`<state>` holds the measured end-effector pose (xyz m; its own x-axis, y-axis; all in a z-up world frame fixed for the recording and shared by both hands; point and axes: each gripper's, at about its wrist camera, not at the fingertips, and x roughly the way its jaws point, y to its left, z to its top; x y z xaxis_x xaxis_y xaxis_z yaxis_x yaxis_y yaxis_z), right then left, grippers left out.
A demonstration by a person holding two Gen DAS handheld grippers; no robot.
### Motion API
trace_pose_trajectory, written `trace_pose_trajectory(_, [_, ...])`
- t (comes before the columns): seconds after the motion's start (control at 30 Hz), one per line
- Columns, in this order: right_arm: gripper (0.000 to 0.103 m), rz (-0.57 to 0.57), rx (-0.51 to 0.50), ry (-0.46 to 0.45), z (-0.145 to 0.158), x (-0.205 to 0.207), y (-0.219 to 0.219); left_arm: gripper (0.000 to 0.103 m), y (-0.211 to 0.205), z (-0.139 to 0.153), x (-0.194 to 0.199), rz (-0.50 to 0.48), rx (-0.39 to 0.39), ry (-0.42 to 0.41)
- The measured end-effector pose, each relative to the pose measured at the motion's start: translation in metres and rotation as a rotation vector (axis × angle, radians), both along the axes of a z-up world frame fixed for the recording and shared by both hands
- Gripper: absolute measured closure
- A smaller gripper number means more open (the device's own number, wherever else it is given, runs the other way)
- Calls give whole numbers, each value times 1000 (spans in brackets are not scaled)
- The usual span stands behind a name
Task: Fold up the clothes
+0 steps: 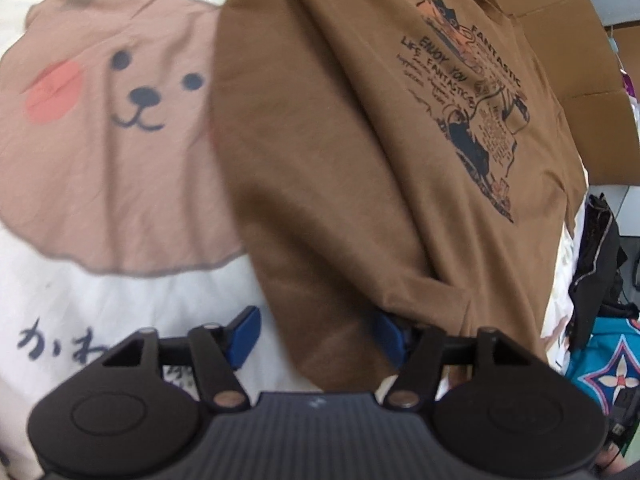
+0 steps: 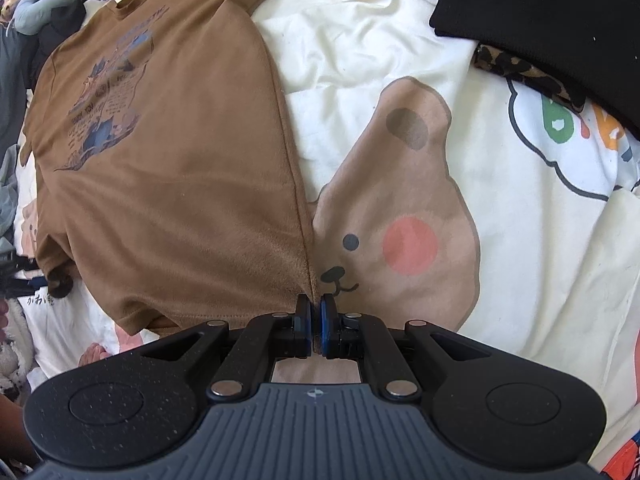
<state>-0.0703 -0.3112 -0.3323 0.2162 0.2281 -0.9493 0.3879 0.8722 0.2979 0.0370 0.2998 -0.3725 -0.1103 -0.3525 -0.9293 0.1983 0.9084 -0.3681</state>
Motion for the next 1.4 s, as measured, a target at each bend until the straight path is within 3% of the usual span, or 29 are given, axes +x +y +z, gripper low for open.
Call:
trace_pose_trajectory(0.1, [101,-7,5,0,0,-3,-1,45,-8,1,3,-13,7,-21])
trace_pose_trajectory(0.13, [101,-5,6,1,-1,-3,-1,68,-11,0,4,-19,9,-20])
trace_pose_trajectory(0.17, [101,-2,7,1,-1,-3,-1,101,-12,0,6,-27,10,-14])
trace_pose_trajectory(0.4, [101,-1,7,-8,-2,-4,-1,101,-3,29,12,-70,16,-26])
trace_pose_trajectory(0.73, [101,0,13,-11,-7,-6,0,101,29,86,22,-153,118,-102])
trace_pose_trajectory(0.9, [101,5,12,-9,-9,-6,2,101,31,82,15,-169,155,-95])
trace_pose_trajectory(1.17, [101,12,8,-5,-8,-6,2,101,11,65,6,-137,39,-39])
trace_pose_trajectory(1.4, [101,13,9,3,-7,-7,2,98,-17,36,2,-130,14,15])
